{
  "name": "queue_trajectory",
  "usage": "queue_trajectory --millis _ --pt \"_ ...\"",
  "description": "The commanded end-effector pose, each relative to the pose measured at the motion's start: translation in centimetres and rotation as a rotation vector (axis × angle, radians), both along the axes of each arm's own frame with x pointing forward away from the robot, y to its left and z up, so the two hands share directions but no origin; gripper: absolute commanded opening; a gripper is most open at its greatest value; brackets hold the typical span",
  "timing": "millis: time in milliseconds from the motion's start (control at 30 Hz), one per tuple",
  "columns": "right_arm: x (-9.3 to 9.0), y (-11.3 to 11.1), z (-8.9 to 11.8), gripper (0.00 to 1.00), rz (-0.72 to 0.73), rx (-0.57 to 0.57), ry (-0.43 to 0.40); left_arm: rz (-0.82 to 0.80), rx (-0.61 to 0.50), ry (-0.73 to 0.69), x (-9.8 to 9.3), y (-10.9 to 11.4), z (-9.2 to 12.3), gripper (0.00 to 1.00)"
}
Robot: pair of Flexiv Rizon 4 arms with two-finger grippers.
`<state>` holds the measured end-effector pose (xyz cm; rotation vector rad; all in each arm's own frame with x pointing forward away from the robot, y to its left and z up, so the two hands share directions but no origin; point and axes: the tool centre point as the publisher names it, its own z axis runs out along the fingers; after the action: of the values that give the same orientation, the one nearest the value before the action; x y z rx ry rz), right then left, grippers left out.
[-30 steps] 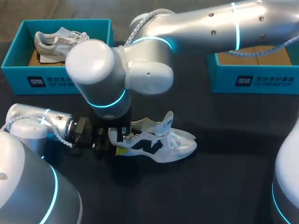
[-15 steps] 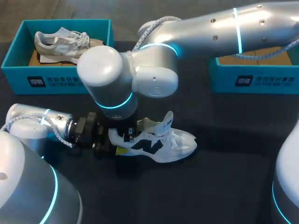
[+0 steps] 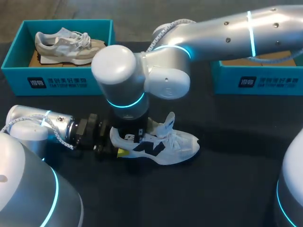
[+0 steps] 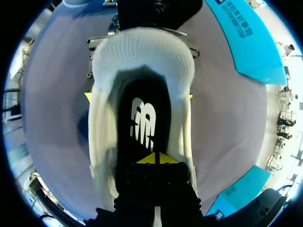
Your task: Take the shoe out of the shoebox, open the shoe tongue, remove and reinsert the insole, then place the shoe into the shoebox
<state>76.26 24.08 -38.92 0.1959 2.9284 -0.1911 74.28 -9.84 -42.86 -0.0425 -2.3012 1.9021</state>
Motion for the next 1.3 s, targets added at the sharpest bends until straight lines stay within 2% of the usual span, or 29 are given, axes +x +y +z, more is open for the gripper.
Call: queue_trajectory --millis 33,400,667,733,767,800,1033,1300 --pt "-0.2 -1.1 0.0 0.0 -0.009 0.012 -0.005 0.003 0.0 -0.001 0.1 0.1 -0.4 0.0" --pt "-0.7 -3.3 0.4 0.0 -0.054 0.032 -0.026 0.003 0.0 -0.001 0.1 0.1 -0.4 0.0" --pt "-0.9 -3.5 0.2 0.0 -0.054 0.055 -0.04 0.003 0.0 -0.001 0.1 0.1 -0.4 0.0" --pt "-0.9 -3.6 0.1 0.13 -0.054 0.06 -0.043 0.003 0.0 -0.001 0.1 0.1 -0.4 0.0" --pt "-0.9 -3.6 0.1 0.13 -0.054 0.06 -0.043 0.003 0.0 -0.001 0.1 0.1 -0.4 0.0" --pt "-0.9 -3.6 0.0 0.23 -0.055 0.061 -0.042 0.003 0.0 -0.001 0.1 0.1 -0.4 0.0" --pt "-0.9 -3.7 -0.3 0.29 -0.055 0.065 -0.031 0.003 0.0 -0.001 0.1 0.1 -0.4 0.0" --pt "-0.6 -3.5 -1.3 0.28 -0.051 0.074 0.007 0.003 0.0 -0.001 0.1 0.1 -0.4 0.0"
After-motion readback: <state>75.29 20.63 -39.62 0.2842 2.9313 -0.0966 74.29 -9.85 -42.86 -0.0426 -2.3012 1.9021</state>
